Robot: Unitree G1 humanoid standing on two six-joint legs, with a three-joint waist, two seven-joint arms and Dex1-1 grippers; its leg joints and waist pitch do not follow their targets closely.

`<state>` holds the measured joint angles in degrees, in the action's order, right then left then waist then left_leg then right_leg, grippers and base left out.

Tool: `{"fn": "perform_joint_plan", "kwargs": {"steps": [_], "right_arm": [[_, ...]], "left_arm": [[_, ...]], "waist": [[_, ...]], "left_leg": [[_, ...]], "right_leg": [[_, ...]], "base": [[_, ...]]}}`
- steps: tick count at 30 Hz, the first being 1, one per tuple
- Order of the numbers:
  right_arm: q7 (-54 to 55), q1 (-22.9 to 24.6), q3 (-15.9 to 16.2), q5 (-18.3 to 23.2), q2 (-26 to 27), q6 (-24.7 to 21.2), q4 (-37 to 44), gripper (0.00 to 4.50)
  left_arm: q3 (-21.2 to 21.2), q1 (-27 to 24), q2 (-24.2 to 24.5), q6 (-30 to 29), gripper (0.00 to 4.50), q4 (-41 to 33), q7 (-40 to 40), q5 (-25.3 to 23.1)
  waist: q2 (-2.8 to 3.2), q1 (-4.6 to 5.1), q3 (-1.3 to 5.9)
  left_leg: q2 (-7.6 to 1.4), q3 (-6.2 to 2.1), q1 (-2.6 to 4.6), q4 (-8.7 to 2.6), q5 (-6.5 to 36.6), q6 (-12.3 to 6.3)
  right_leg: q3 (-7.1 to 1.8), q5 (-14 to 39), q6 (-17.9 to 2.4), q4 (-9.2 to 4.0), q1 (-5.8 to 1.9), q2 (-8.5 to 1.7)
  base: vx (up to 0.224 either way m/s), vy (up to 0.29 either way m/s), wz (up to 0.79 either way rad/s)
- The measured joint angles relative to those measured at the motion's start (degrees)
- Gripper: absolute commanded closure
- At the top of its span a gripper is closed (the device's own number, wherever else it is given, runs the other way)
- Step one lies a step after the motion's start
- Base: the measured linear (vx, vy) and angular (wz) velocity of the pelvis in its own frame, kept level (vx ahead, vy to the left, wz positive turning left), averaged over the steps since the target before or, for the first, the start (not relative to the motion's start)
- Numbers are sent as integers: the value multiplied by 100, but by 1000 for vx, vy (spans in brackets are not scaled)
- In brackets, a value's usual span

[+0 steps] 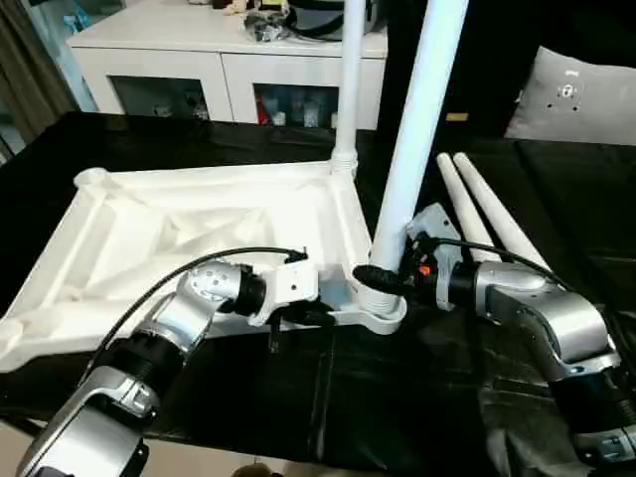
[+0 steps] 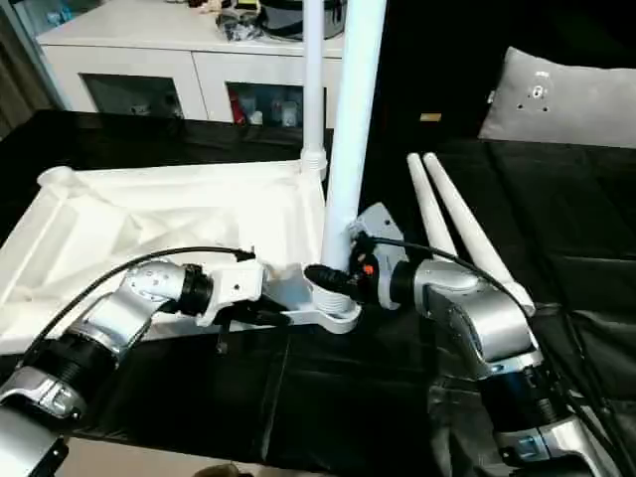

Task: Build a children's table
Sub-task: Insert table leg to table base

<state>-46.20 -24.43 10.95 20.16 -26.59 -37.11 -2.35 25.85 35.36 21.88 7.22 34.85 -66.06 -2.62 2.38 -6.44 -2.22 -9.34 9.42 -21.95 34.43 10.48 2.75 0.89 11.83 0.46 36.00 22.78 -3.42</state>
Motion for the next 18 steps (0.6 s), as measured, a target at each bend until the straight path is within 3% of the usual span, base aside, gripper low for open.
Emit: {"fn": "perform_joint_plan", "kwargs": {"steps": [3,14,18], "right_arm": [[-136,-4,5,-8,-165,-104,-29,259],[-244,-76,24,-55,-150,-83,-169,259],[-214,34,-222,58,57,-31,-301,259]], "left_arm": [[19,15,17,48,450,17,-14,-3],[32,47,0,210,450,136,-80,0],[-7,51,-6,207,450,155,-79,-1]], "waist": [[-24,1,0],[-27,-11,-2],[-25,-7,-1]], "left_leg": [[-6,9,2,0,0,0],[-15,22,1,-1,0,0],[-19,23,1,-2,0,1]], "right_leg": [[0,-5,-7,0,0,0],[1,-7,-12,-1,2,0],[3,-7,-12,-1,2,1]], "base": [[0,0,0],[0,0,0],[0,0,0]]}}
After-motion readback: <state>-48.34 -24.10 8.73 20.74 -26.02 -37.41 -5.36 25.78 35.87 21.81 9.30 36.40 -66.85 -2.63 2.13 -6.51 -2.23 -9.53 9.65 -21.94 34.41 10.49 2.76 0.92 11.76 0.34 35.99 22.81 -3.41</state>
